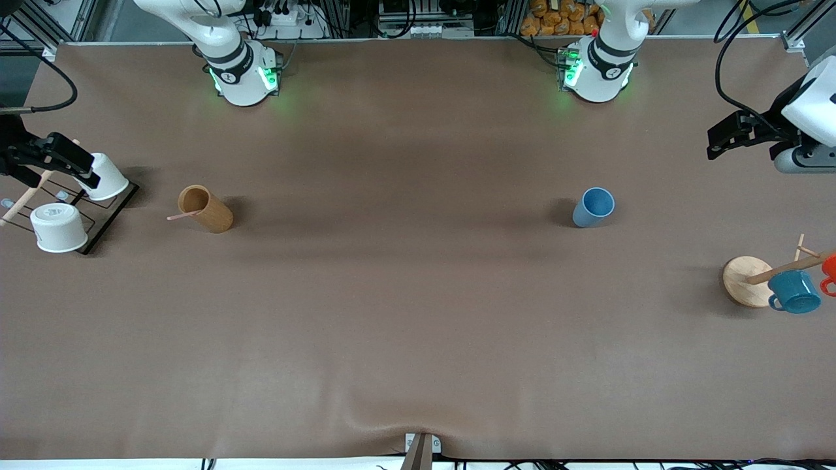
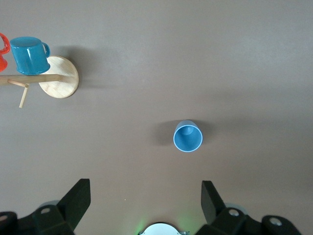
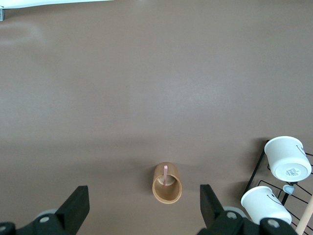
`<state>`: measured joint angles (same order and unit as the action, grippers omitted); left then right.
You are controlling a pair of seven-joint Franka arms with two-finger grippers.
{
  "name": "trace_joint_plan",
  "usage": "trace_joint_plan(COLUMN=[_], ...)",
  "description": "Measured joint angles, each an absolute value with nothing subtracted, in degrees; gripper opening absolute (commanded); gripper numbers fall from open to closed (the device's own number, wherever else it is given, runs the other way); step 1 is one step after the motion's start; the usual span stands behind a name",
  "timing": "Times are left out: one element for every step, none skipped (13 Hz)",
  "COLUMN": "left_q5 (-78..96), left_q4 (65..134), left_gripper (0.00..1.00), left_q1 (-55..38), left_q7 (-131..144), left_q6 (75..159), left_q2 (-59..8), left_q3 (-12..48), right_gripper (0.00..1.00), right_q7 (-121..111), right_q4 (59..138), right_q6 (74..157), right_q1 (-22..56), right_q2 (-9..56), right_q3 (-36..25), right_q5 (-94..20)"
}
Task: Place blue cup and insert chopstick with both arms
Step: 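Move the left gripper toward the blue cup and the right toward the bamboo cup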
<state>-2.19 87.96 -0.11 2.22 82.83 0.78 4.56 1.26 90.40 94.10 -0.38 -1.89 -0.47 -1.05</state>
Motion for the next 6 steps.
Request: trace_joint_plan(left_q5=[-2.2, -2.2, -2.2, -2.2, -2.2, -2.2], left_q4=[87.9, 87.7, 87.3, 86.9, 86.5, 86.4], left_gripper=[1.00, 1.00, 1.00, 1.00, 1.00, 1.00], left_q1=[-0.1, -0.1, -0.1, -0.1, -0.1, -0.2], left_q7=[2.2, 2.2, 2.2, 2.2, 2.2, 2.2], left_q6=[82.7, 82.6, 82.6, 82.6, 82.6, 82.5], left_q2=[0.8, 0.8, 0.8, 0.8, 0.8, 0.8], left_q3=[4.6, 4.6, 4.6, 4.5, 4.6, 4.6], right_gripper=[1.00, 1.00, 1.00, 1.00, 1.00, 1.00], right_q7=[1.3, 1.3, 1.3, 1.3, 1.3, 1.3], right_q4=[90.4, 90.4, 90.4, 90.4, 90.4, 90.4], right_q6=[94.1, 94.1, 94.1, 94.1, 94.1, 94.1], right_q1=[-0.4, -0.4, -0.4, -0.4, -0.4, -0.4], right_q2=[-1.9, -1.9, -1.9, -1.9, -1.9, -1.9], right_q3=[-0.5, -0.5, -0.5, -0.5, -0.5, -0.5], right_q5=[-1.0, -1.0, -1.0, -1.0, -1.0, -1.0])
